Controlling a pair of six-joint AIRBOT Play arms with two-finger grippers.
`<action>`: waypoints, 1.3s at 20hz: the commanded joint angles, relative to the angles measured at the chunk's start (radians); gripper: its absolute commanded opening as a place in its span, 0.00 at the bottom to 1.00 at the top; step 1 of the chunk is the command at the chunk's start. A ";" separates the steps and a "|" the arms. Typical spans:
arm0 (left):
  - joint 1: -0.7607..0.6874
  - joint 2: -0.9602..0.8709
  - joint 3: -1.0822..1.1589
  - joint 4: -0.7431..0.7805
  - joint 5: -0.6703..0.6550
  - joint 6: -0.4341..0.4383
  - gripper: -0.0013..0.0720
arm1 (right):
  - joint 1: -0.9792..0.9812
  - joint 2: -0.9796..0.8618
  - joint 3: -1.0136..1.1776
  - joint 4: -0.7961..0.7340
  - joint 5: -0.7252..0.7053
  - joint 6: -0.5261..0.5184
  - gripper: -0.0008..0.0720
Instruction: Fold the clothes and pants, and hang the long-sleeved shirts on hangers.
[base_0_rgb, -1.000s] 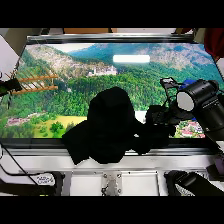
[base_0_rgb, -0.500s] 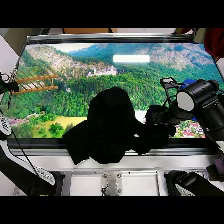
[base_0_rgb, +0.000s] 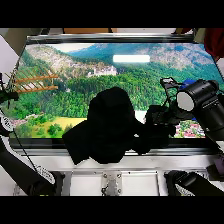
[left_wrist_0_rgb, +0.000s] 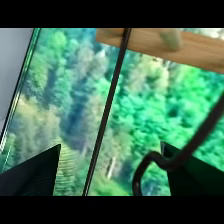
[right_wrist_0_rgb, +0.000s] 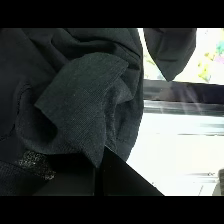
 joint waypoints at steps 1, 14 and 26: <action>0.008 -0.032 0.003 -0.008 0.027 0.006 1.00 | 0.000 -0.001 0.000 0.000 0.000 0.000 0.03; -0.028 -0.018 0.002 -0.008 0.026 0.001 0.04 | 0.000 -0.001 0.000 0.000 0.000 0.000 0.03; -0.113 0.282 -0.045 0.000 -0.043 -0.019 0.04 | 0.000 -0.002 0.000 0.000 0.000 0.000 0.03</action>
